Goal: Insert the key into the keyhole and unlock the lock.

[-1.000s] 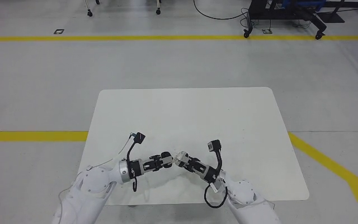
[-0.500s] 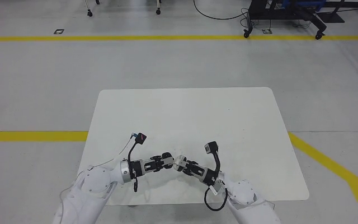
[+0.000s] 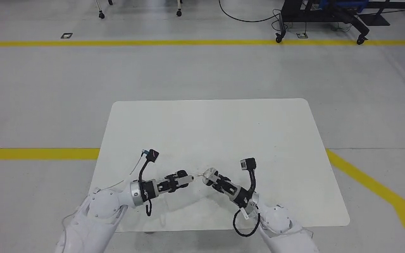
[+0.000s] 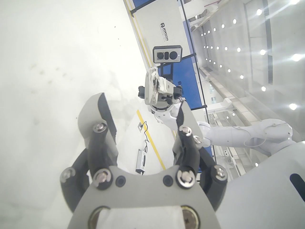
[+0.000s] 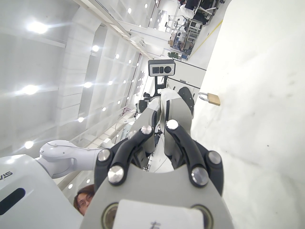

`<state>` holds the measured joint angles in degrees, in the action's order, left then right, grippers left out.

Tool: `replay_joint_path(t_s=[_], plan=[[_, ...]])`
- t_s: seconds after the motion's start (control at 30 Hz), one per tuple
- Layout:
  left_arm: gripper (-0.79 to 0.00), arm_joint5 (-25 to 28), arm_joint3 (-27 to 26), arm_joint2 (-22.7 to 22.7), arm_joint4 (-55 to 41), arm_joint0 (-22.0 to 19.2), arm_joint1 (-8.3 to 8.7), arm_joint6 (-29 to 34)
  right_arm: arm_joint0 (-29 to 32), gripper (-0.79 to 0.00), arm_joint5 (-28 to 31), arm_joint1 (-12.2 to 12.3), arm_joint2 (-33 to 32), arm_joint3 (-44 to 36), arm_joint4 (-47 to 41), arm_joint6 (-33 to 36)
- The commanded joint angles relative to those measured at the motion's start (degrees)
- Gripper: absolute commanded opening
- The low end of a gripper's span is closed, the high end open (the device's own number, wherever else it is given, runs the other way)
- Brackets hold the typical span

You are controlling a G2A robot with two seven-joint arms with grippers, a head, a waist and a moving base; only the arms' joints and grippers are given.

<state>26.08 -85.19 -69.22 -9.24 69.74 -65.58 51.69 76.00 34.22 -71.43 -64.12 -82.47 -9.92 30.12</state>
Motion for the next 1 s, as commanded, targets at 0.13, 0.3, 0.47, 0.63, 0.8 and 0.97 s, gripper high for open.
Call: replay_joint_path(t_s=[0.13, 0.3, 0.47, 0.63, 0.8, 0.97], plan=[[-0.366, 0.1, 0.7, 1.2, -1.7, -0.3, -0.18, -0.6, -0.3, -0.785, -0.5, -0.4, 1.3, -0.2, 5.3, -4.0], [-0.413, -0.8, 1.1, 2.2, -2.0, -1.0, -0.41, -2.0, -0.5, -0.785, -0.8, -0.6, 2.2, 0.0, 6.1, -4.2], [-0.536, -1.6, 1.5, 2.7, -2.8, -1.6, -0.54, -2.9, -0.7, -0.785, -0.9, -0.6, 2.5, 0.1, 6.5, -4.0], [-0.57, -2.1, 2.0, 2.5, -3.8, -1.8, -0.5, -3.2, -0.8, -0.785, -1.5, -0.6, 2.8, 0.4, 7.5, -3.8], [-0.573, -2.6, 2.2, 2.3, -4.2, -1.9, -0.44, -3.2, -1.0, -0.785, -1.8, -0.7, 3.0, 1.0, 7.8, -3.7], [-0.582, -3.3, 2.4, 2.7, -3.1, -2.1, -0.44, -3.8, -1.0, -0.785, -1.7, -0.7, 2.9, 1.2, 7.6, -3.2]])
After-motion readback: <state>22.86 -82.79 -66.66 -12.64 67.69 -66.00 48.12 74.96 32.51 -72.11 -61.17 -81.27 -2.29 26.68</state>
